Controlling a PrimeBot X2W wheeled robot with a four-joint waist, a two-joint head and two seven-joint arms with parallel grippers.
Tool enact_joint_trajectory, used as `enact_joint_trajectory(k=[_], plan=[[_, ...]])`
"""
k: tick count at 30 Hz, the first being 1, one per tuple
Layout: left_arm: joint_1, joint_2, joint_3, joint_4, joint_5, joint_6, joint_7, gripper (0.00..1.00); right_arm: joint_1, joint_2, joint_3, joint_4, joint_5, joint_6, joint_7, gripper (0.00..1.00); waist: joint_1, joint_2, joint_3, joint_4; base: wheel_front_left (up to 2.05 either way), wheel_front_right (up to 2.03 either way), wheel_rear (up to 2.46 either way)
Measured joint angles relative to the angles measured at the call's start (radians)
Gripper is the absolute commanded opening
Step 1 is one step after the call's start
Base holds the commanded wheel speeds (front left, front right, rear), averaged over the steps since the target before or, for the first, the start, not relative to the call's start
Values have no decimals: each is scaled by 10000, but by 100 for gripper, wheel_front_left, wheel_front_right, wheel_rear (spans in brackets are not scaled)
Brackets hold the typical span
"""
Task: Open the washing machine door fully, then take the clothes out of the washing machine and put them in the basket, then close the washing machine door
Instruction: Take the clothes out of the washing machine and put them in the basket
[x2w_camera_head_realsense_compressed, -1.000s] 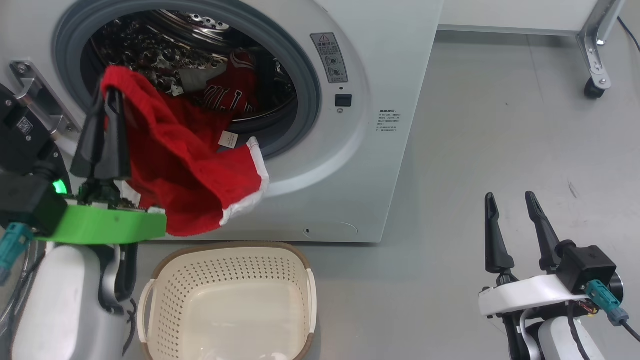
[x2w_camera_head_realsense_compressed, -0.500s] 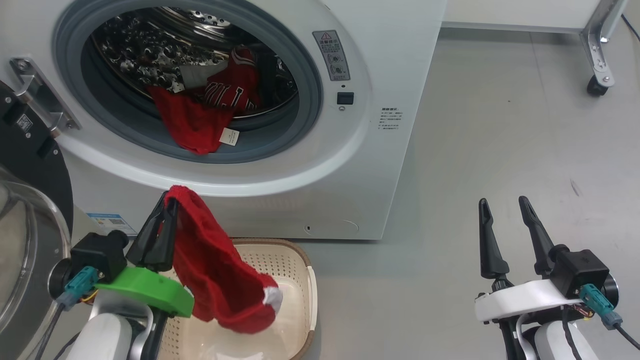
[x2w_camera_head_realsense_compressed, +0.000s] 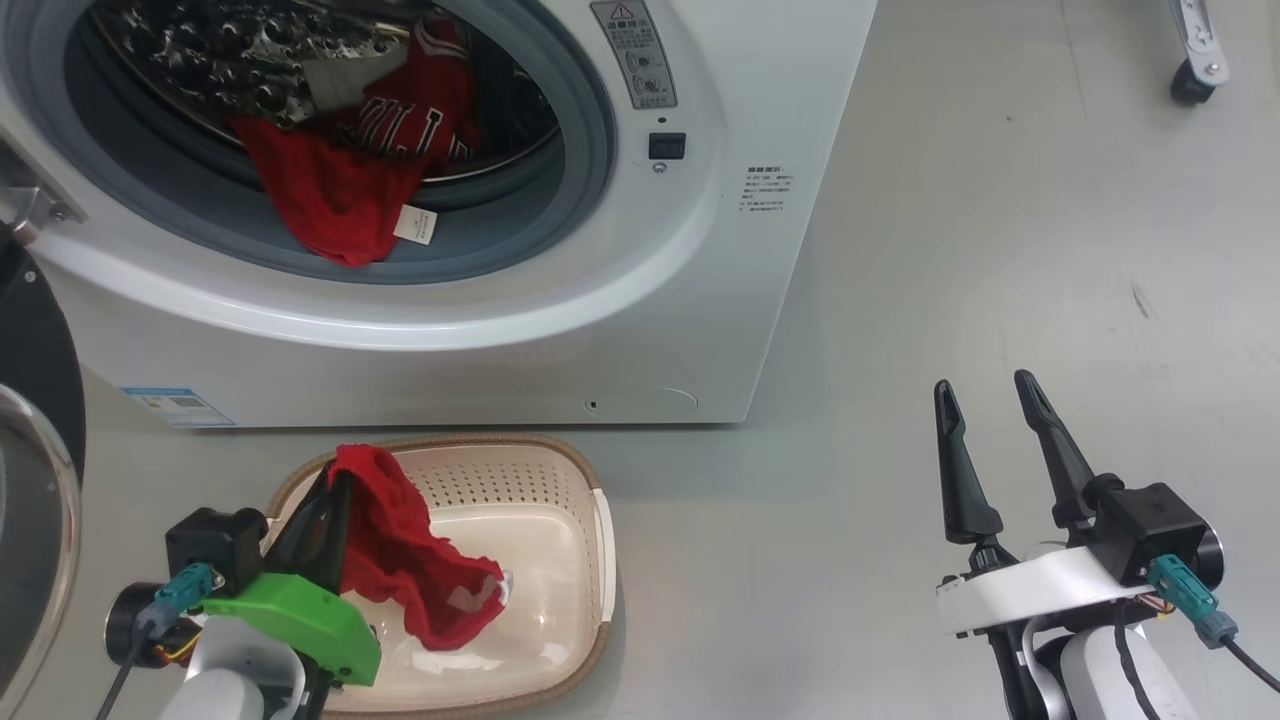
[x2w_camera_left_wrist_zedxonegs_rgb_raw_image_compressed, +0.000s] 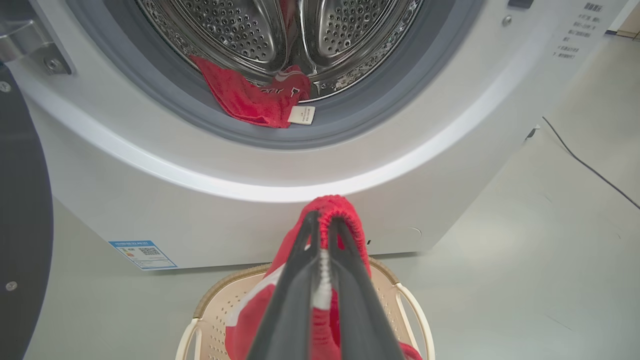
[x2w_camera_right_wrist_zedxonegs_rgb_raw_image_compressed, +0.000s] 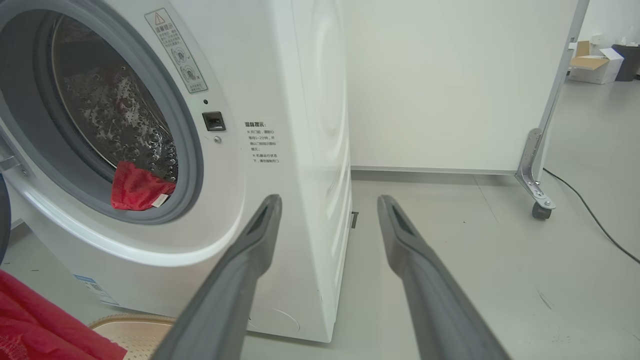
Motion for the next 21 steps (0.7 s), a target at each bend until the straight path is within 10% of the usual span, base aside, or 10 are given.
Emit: enact_joint_trajectory(k=[21], plan=[[-1291,282,-337,2380,21,0,604,0,-784,10,316,-351,-245,-88,0,100,0,0,2172,-905,0,0,0]])
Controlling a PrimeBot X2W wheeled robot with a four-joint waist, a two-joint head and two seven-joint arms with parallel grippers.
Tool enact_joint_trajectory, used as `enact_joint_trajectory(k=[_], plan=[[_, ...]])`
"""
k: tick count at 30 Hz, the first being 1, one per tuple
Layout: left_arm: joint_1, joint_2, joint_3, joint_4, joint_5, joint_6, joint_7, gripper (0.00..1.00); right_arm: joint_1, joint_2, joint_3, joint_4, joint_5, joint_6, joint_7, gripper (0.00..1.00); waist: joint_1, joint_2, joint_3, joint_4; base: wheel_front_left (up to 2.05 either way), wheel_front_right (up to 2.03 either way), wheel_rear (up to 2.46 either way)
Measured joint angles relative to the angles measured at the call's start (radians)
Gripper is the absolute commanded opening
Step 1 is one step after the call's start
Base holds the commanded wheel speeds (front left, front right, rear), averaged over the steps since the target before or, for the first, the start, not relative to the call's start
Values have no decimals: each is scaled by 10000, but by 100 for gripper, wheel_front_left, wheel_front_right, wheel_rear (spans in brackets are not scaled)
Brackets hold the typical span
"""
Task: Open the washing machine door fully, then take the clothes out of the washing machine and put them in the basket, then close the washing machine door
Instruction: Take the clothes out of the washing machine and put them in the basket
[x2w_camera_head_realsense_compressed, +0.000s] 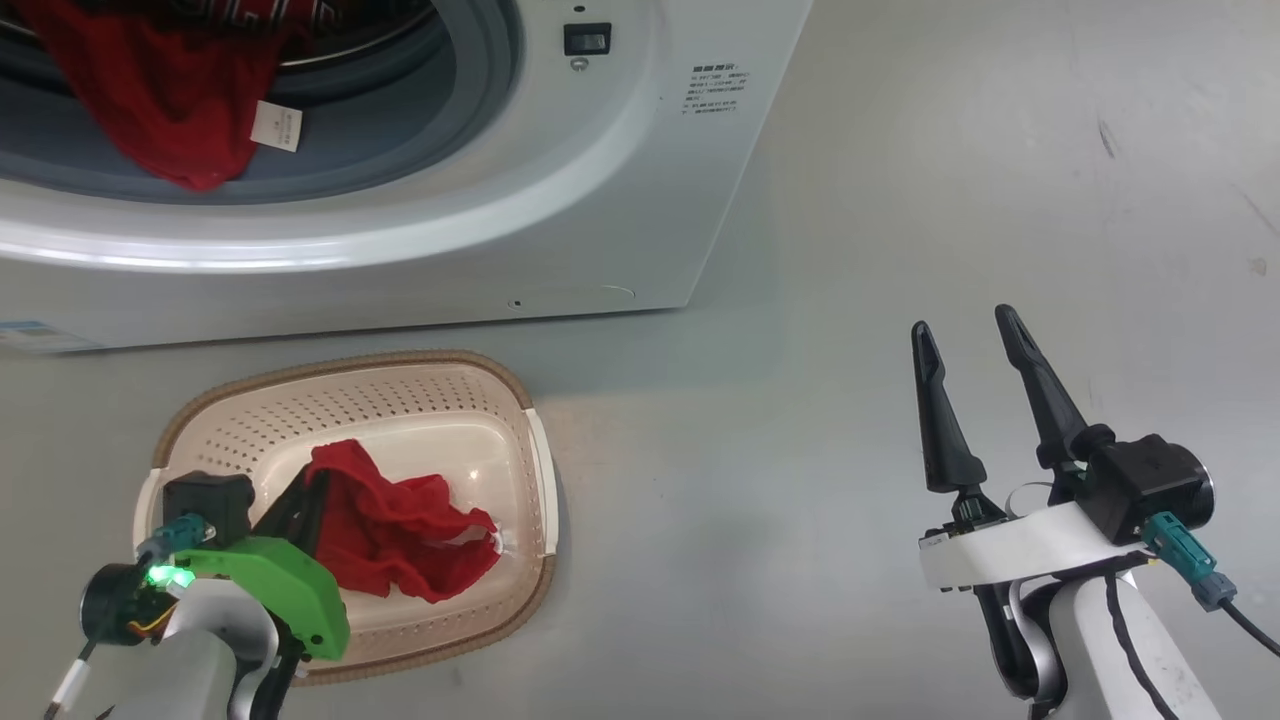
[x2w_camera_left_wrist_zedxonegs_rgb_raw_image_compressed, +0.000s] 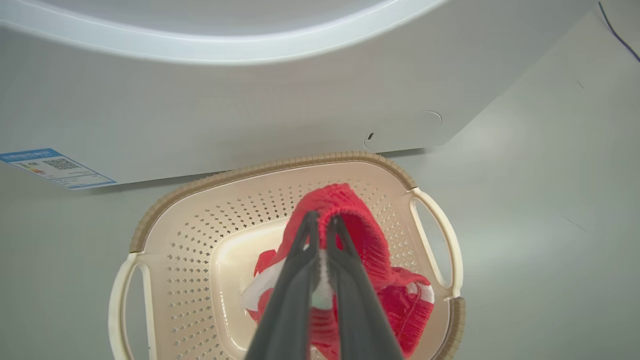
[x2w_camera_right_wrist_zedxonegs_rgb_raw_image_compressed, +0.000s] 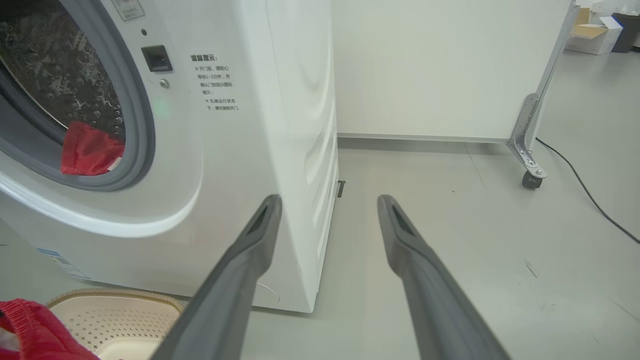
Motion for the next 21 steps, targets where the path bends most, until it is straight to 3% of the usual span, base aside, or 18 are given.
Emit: enact_joint_trajectory(k=[21], plan=[[-1373,-322,441,2623,-604,0,84,0,-584,31,-153,-284,-161,-203,0,100,0,0,1786,-628,0,0,0]])
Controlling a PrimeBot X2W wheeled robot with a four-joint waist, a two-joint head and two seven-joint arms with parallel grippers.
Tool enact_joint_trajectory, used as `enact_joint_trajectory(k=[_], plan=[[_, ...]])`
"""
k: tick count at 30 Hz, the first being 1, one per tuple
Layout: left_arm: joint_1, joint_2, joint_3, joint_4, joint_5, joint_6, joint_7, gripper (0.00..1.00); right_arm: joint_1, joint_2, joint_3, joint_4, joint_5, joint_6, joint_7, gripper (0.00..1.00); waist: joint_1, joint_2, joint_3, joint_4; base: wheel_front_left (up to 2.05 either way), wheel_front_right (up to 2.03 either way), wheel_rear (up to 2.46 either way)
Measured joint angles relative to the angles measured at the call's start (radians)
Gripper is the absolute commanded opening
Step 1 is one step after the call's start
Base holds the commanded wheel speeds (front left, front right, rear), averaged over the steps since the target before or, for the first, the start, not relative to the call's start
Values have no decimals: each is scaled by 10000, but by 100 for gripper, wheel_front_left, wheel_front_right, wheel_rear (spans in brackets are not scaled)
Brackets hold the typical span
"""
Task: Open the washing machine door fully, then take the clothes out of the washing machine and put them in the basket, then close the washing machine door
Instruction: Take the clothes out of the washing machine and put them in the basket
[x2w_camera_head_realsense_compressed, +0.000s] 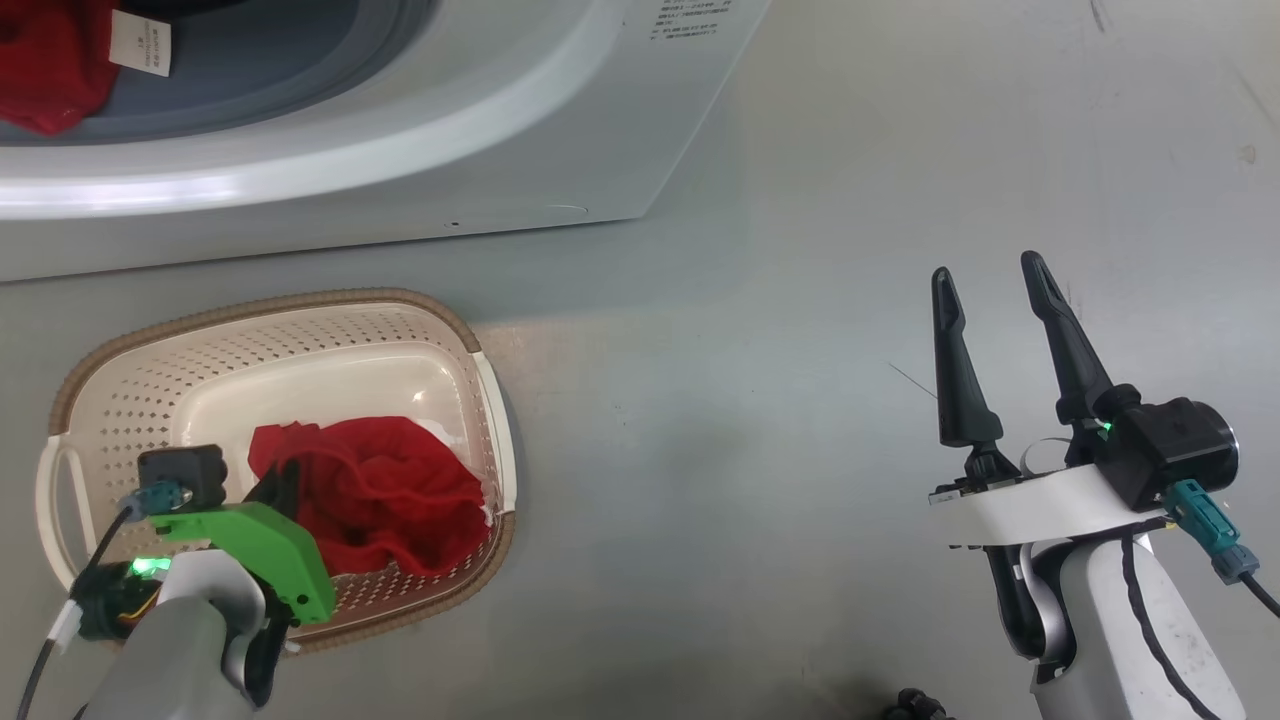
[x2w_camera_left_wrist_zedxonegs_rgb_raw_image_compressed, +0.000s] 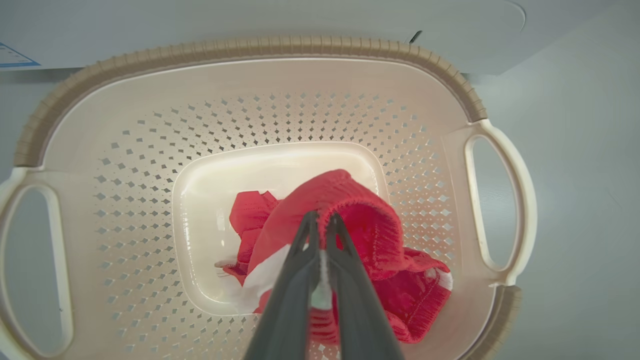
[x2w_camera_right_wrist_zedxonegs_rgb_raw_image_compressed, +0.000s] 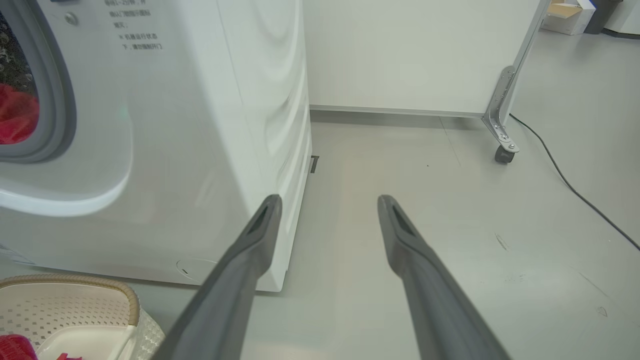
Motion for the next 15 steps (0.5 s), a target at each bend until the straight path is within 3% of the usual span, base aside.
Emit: enact_joint_trajectory(k=[1,2,3,15], plan=[[-97,-46,-100,63,0,0,0,31,1,6,-44,6,-2,-4,0,100,0,0,4,21,0,0,0],[-193,-111,-165,121,0,0,0,77,1,2,-65,15,-2,-4,0,100,0,0,-1,51,0,0,0],[-275,-176,-199,190,0,0,-2,100,0,2,-67,31,-2,-2,0,100,0,0,-13,87,0,0,0],[-480,-309,-539,754,-29,-46,-732,100,-128,21,-67,276,-29,4,0,100,0,0,-520,341,0,0,0]])
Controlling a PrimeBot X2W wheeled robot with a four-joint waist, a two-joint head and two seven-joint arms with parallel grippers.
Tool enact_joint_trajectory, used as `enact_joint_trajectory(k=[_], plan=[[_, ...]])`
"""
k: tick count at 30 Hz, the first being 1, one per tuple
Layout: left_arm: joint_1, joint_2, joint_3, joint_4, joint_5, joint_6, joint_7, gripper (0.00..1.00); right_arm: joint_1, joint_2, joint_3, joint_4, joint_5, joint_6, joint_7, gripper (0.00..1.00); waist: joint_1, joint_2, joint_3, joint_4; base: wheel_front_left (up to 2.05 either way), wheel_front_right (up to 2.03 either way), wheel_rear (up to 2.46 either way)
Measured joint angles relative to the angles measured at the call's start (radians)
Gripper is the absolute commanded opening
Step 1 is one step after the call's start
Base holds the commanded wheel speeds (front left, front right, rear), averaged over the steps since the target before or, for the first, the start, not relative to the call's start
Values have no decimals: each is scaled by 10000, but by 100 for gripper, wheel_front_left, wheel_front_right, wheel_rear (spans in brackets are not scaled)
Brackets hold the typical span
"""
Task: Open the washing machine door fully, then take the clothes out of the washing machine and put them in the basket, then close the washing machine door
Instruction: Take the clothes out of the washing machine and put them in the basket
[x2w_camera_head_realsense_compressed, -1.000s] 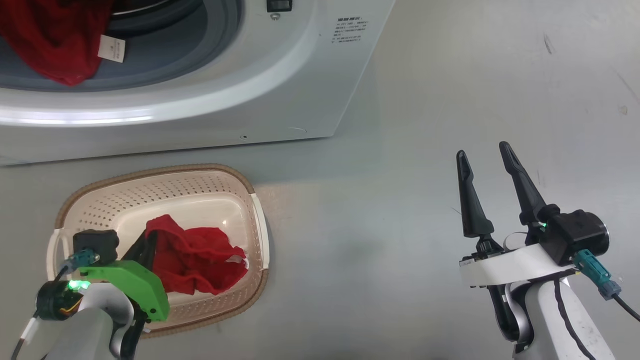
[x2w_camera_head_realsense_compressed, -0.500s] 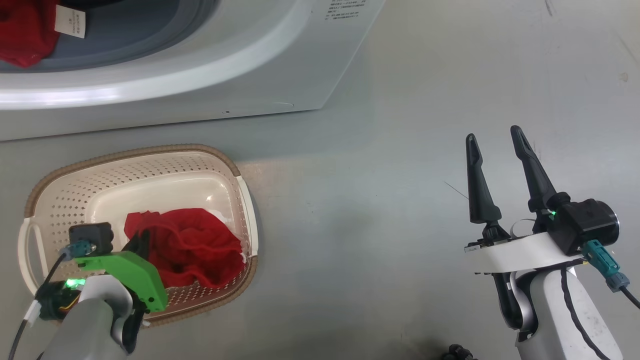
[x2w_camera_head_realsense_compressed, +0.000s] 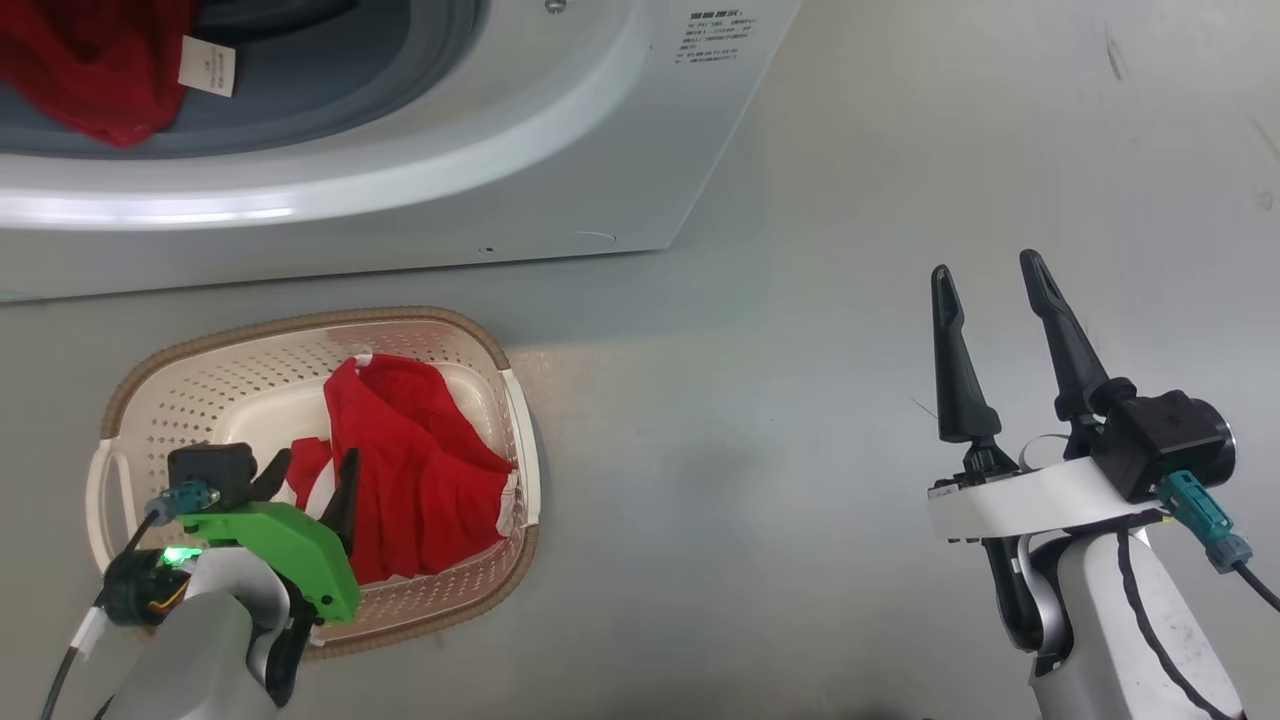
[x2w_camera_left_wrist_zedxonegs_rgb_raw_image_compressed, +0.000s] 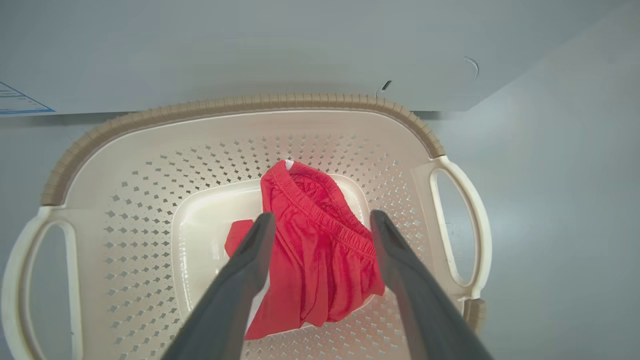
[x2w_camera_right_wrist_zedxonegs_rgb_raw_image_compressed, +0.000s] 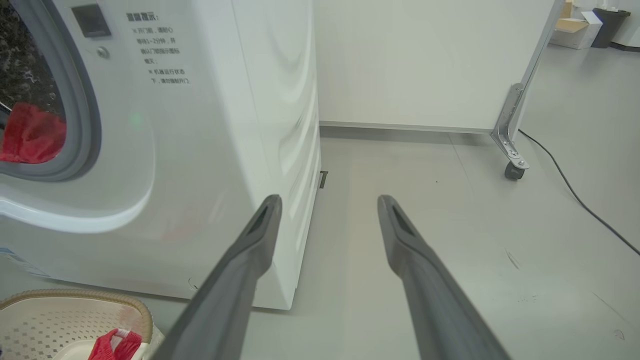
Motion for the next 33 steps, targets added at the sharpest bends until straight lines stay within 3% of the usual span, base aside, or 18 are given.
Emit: enact_joint_trajectory(k=[8,17,33], plan=[[-13,-50,-610,-293,2,-2,-1091,100,-79,0,-153,261,0,19,0,100,0,0,-801,246,0,0,0],[-20,-56,-1254,-765,73,-25,-1220,100,12,-15,-297,575,2,109,0,100,0,0,-1715,639,0,0,0],[786,-138,-1049,-2165,-180,-27,-1304,100,1013,-54,-447,890,84,309,0,100,0,0,-3596,1582,0,0,0]])
